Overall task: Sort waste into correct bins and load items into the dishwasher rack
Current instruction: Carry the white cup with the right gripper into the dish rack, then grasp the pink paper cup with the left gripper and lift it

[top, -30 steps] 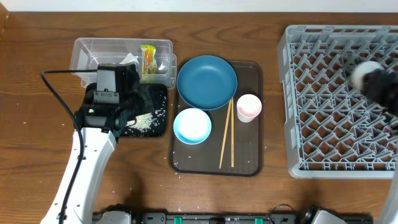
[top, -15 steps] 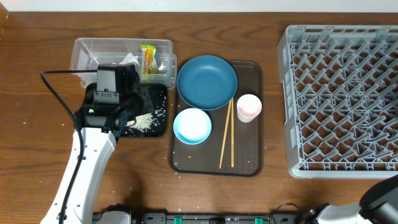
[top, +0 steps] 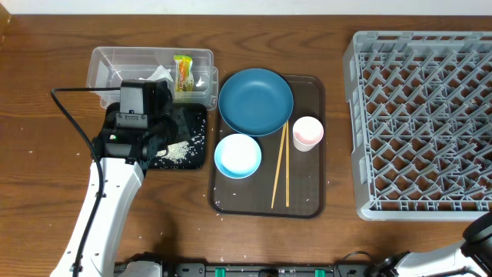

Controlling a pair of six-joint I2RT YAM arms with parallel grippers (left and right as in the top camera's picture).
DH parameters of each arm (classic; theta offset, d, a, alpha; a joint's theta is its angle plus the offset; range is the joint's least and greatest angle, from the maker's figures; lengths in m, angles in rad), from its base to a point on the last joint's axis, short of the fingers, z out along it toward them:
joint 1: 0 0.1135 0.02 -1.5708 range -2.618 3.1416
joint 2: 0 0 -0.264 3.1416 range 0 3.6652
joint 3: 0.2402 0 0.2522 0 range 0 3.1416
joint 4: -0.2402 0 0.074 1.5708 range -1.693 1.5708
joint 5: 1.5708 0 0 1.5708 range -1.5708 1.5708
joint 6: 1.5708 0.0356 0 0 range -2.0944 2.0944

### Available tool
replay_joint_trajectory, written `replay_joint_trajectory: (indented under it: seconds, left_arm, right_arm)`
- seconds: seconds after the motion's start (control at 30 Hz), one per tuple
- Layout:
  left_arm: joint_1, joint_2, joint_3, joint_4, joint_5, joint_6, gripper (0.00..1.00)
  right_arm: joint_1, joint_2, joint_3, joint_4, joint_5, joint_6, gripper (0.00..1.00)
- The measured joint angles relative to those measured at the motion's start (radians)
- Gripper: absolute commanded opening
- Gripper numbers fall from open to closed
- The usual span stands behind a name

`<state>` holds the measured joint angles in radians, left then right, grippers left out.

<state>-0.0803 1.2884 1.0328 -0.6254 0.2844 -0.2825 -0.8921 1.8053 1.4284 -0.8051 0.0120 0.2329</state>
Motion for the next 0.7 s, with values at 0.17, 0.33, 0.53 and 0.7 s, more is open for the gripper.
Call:
replay_joint_trajectory:
  seconds: [0.17,0.33,0.53,0.7]
  left_arm:
    - [0.0,0.0,0.0,0.0,0.0,0.0,0.41]
    - [0.0,0.0,0.0,0.0,0.0,0.003,0.46]
    - [-0.05,0.001,0.0,0.068,0.005,0.003,0.47]
    - [-0.166,0.04,0.0,0.164,0.006,0.003,0.47]
  right_arm:
    - [0.002,-0.012,0.037,-0.002,-0.129,0.004,0.99]
    - [0.021,-0.113,0.05,-0.005,-0.201,0.0,0.99]
    - [0.117,-0.233,0.075,-0.04,-0.434,-0.068,0.98]
    - [0.307,-0.232,0.076,-0.112,-0.48,-0.132,0.96]
